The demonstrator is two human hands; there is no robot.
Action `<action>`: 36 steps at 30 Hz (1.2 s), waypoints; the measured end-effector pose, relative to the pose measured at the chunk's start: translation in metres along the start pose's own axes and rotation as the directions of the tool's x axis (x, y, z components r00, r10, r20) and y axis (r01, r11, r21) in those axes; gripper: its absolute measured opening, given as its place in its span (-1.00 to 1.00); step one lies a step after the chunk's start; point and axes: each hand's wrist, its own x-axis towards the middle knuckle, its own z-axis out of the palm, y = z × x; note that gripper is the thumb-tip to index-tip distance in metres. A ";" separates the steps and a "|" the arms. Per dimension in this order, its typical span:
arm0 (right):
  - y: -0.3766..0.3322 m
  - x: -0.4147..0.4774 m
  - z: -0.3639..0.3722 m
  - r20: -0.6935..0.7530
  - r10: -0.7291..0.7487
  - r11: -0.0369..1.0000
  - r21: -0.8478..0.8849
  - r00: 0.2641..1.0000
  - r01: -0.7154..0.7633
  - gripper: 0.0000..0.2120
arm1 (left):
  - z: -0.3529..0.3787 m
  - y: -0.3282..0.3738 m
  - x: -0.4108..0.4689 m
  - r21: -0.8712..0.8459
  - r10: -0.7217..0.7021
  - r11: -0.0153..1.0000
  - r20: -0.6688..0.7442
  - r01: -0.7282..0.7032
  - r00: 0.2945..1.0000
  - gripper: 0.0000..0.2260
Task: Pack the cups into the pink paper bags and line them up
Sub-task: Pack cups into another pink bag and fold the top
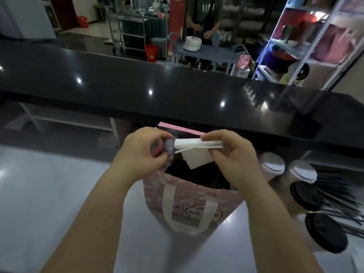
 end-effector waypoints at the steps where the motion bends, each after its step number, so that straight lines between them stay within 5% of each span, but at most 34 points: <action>1: 0.002 0.006 0.005 0.040 0.011 0.995 -0.101 0.999 -0.006 -0.65 | 0.001 -0.005 0.003 -0.036 0.007 0.999 0.044 -0.005 0.999 -0.60; 5: 0.010 0.022 0.014 0.084 -0.020 0.865 -0.498 0.996 0.059 -0.66 | 0.008 -0.018 0.010 -0.100 -0.014 0.994 0.193 0.033 0.981 -0.40; 9: 0.010 0.020 0.015 0.092 -0.052 0.812 -0.576 0.994 0.095 -0.60 | 0.014 -0.026 0.011 -0.148 0.025 0.989 0.214 0.007 0.977 -0.37; 16: 0.021 -0.020 -0.022 -0.211 -0.109 0.937 -0.348 0.971 0.030 -0.67 | 0.019 -0.034 -0.006 -0.404 0.003 0.914 -0.053 -0.024 0.999 -0.62; 20: 0.054 -0.057 -0.039 -0.375 0.158 0.987 0.074 0.913 -0.141 -0.78 | 0.025 -0.046 -0.027 -0.611 -0.114 0.791 -0.096 0.031 0.989 -0.54; 24: 0.082 -0.085 -0.045 -0.107 0.343 0.861 0.433 0.933 -0.266 -0.52 | 0.035 -0.056 -0.045 -0.623 -0.180 0.767 0.025 0.156 0.983 -0.40; 26: 0.084 -0.091 -0.036 0.097 0.344 0.826 0.441 0.934 -0.350 -0.31 | 0.040 -0.055 -0.051 -0.675 -0.221 0.708 0.068 0.208 0.973 -0.44; 28: 0.083 -0.090 -0.019 0.142 0.372 0.799 0.454 0.917 -0.394 -0.33 | 0.046 -0.051 -0.053 -0.741 -0.284 0.620 0.096 0.259 0.954 -0.53; 33: 0.077 -0.084 0.016 -0.212 0.463 0.816 0.481 0.861 -0.321 -0.88 | 0.051 -0.033 -0.052 -0.767 -0.394 0.577 0.038 0.280 0.918 -0.82; 36: 0.080 -0.084 0.014 -0.283 0.449 0.844 0.447 0.847 -0.298 -0.84 | 0.047 -0.031 -0.053 -0.770 -0.390 0.566 0.066 0.296 0.918 -0.86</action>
